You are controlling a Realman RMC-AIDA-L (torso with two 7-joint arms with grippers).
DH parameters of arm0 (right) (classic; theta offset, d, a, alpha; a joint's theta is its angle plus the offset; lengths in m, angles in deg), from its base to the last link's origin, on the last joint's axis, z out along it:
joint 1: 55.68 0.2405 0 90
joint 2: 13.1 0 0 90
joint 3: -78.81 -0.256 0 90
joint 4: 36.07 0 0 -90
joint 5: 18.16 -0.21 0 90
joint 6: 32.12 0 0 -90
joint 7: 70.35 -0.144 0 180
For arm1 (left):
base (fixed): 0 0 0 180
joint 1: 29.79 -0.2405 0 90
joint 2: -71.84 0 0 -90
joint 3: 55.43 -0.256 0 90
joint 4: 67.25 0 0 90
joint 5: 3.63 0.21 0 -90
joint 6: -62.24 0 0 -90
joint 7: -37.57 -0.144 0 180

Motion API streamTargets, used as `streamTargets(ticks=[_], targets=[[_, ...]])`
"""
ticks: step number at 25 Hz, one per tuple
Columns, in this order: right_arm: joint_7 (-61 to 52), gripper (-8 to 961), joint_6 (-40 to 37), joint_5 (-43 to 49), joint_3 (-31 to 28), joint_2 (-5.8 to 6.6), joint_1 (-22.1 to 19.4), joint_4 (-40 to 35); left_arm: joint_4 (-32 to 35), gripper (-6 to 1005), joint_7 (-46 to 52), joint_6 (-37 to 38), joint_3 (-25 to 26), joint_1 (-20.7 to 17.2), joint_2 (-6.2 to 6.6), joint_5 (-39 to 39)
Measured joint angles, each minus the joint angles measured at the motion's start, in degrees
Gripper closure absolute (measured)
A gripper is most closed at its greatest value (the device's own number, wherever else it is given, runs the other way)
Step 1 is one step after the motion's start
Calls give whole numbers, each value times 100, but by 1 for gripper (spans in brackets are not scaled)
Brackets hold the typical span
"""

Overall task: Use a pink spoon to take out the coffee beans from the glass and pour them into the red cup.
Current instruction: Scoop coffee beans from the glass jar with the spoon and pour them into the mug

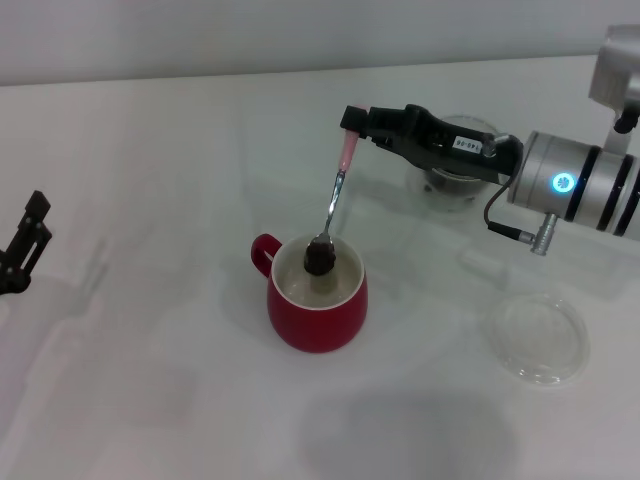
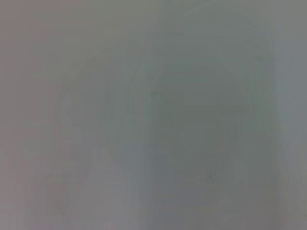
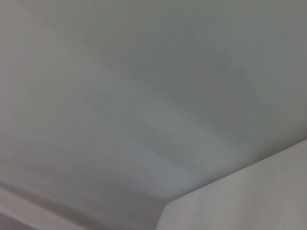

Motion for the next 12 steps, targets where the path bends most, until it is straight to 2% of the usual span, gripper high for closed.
streamTargets(ticks=[7, 12], targets=[[737, 742, -107, 8, 166, 38, 84, -121, -10, 348, 0, 0, -1, 17, 3, 0], [1330, 740, -36, 8, 262, 23, 48, -286, -10, 348, 0, 0, 0, 25, 5, -5]])
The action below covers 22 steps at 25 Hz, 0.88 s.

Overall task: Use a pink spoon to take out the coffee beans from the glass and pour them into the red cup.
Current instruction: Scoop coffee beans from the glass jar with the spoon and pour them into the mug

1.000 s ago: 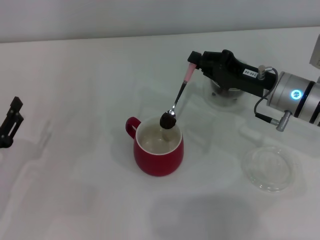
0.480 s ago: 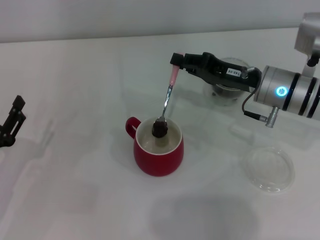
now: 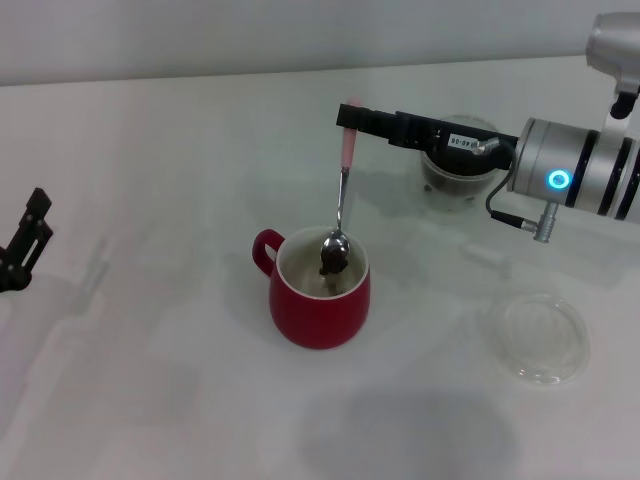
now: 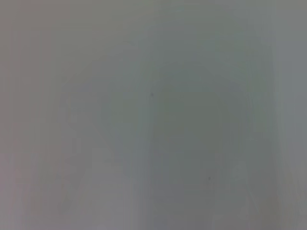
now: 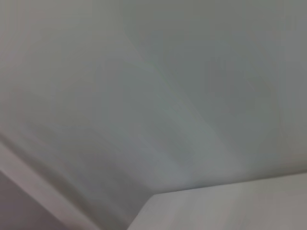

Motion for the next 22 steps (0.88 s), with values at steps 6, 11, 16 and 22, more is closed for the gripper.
streamTargets(ticks=[6, 11, 16, 22], targets=[[702, 739, 436, -12, 26, -21, -7, 5, 0, 348, 0, 0, 0, 22, 8, -22], [929, 737, 601, -35, 42, -25, -16, 38, 0, 347, 0, 6, 14, 46, 9, -24], [791, 736, 737, -197, -24, -16, -77, 87, 0, 347, 0, 71, 25, 66, 9, -31], [23, 734, 1126, -676, -29, 36, -350, 53, 1, 347, 0, 86, 26, 73, 1, -32]])
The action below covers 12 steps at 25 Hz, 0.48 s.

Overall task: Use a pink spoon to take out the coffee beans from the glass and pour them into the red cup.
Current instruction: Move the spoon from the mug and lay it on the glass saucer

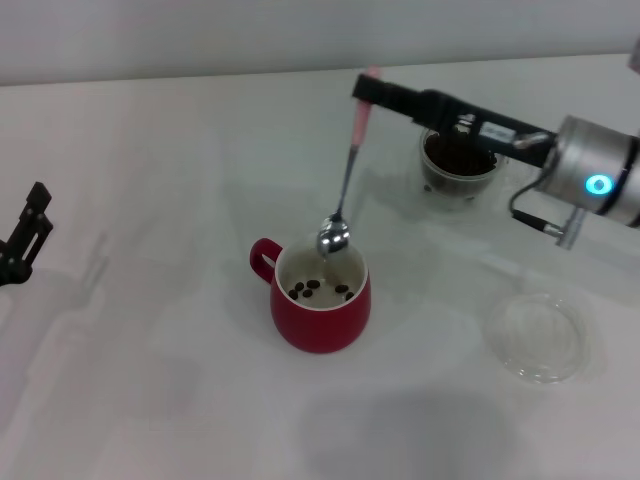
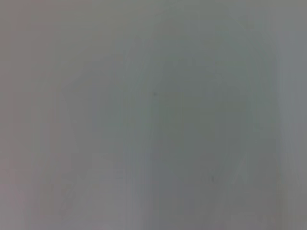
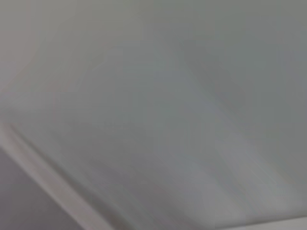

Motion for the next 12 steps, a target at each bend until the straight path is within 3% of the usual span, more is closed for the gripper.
streamTargets(ticks=[8, 12], targets=[[-593, 732, 326, -425, -30, 71, -794, -720, 0, 347, 0, 2, 17, -22, -1, -8], [-599, 730, 302, -436, -121, 199, -1225, -1079, 0, 347, 0, 3, 18, -12, -1, -8]])
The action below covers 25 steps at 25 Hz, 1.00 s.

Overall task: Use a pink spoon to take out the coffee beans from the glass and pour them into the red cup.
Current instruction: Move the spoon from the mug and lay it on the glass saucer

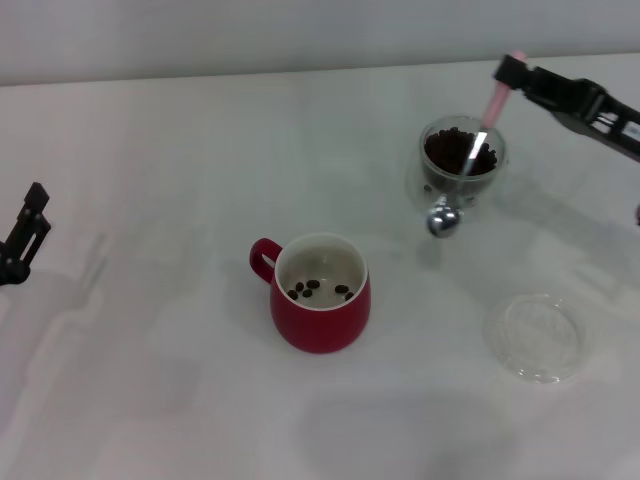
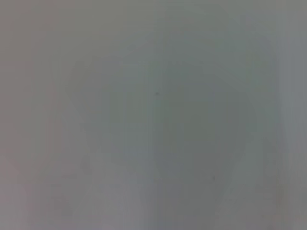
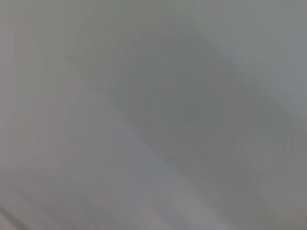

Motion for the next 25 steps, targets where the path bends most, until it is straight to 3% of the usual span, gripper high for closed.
streamTargets(ticks=[6, 15, 20, 25], targets=[[71, 729, -183, 12, -27, 158, -488, -34, 17, 347, 0, 47, 0, 39, 16, 0], [90, 726, -406, 47, -179, 205, -1178, -39, 31, 347, 0, 202, 8, 115, 21, -27], [87, 725, -453, 63, -246, 236, -1401, -1, 40, 348, 0, 292, 9, 180, 26, -27], [108, 723, -578, 75, -250, 186, -1476, 96, 47, 348, 0, 345, 9, 231, 26, -64]])
